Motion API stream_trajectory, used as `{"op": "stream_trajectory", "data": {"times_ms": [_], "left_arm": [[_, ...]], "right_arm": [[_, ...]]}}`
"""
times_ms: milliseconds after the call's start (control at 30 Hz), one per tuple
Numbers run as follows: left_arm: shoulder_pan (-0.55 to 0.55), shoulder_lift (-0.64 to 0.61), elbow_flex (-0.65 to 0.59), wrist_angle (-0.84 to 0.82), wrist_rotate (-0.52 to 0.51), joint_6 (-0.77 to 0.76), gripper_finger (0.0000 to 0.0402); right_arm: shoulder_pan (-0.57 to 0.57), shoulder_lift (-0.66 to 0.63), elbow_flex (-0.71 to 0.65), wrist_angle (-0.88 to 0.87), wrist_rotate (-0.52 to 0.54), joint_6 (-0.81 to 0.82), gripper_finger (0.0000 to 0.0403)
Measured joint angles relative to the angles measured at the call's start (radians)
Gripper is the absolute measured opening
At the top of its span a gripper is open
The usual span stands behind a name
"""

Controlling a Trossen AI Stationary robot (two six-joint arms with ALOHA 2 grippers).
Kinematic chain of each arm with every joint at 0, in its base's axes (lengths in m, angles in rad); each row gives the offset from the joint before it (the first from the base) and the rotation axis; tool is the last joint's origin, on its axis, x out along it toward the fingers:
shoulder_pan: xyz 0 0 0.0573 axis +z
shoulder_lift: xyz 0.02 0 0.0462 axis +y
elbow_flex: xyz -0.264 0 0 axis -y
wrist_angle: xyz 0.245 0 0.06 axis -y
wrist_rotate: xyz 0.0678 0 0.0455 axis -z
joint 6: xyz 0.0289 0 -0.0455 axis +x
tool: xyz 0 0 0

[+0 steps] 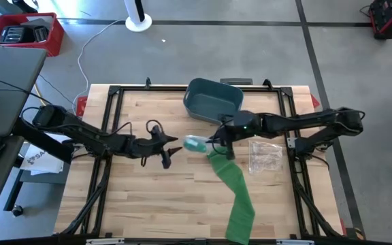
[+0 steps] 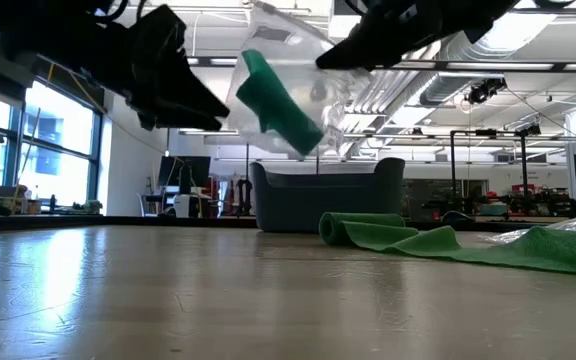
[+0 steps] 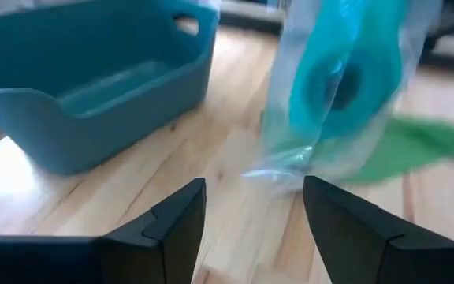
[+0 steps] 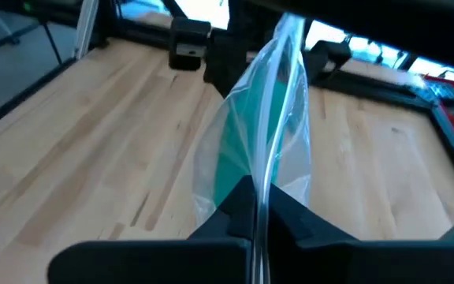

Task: Roll bandage
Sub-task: Close the left transparent zip bag

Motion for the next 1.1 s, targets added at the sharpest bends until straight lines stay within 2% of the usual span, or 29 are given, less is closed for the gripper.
{"op": "stream_trajectory", "data": {"times_ms": [100,200,367,600,700,833,933,1100], "left_arm": [[0.001,0.004,-0.063,0.184,0.010,0.025,0.0209],[0.001,0.019,-0.090,0.289,0.016,0.083,0.0209],[0.014,0.075,-0.088,0.405,0.101,0.133,0.0209],[0.021,0.159,-0.057,0.492,0.138,0.137,0.0196],[0.021,0.164,-0.051,0.490,0.178,0.143,0.0157],[0.020,0.163,-0.050,0.442,0.238,0.120,0.0075],[0.017,0.155,-0.048,0.335,0.273,0.068,0.0017],[0.006,0.110,-0.051,0.032,0.253,-0.099,0.0014]], "right_arm": [[0.000,-0.023,-0.013,0.011,0.000,0.003,0.0000],[0.000,-0.026,-0.013,0.041,0.000,0.003,0.0000],[0.000,-0.027,-0.011,0.087,-0.033,0.003,0.0000],[0.000,-0.027,-0.011,0.101,-0.052,0.005,0.0000],[0.000,-0.027,-0.010,0.095,-0.052,0.006,0.0000],[0.000,-0.027,-0.010,0.083,-0.052,0.006,0.0000],[0.000,-0.029,-0.010,0.058,-0.052,0.006,0.0000],[0.000,-0.035,-0.011,-0.002,-0.041,0.023,0.0000]]}}
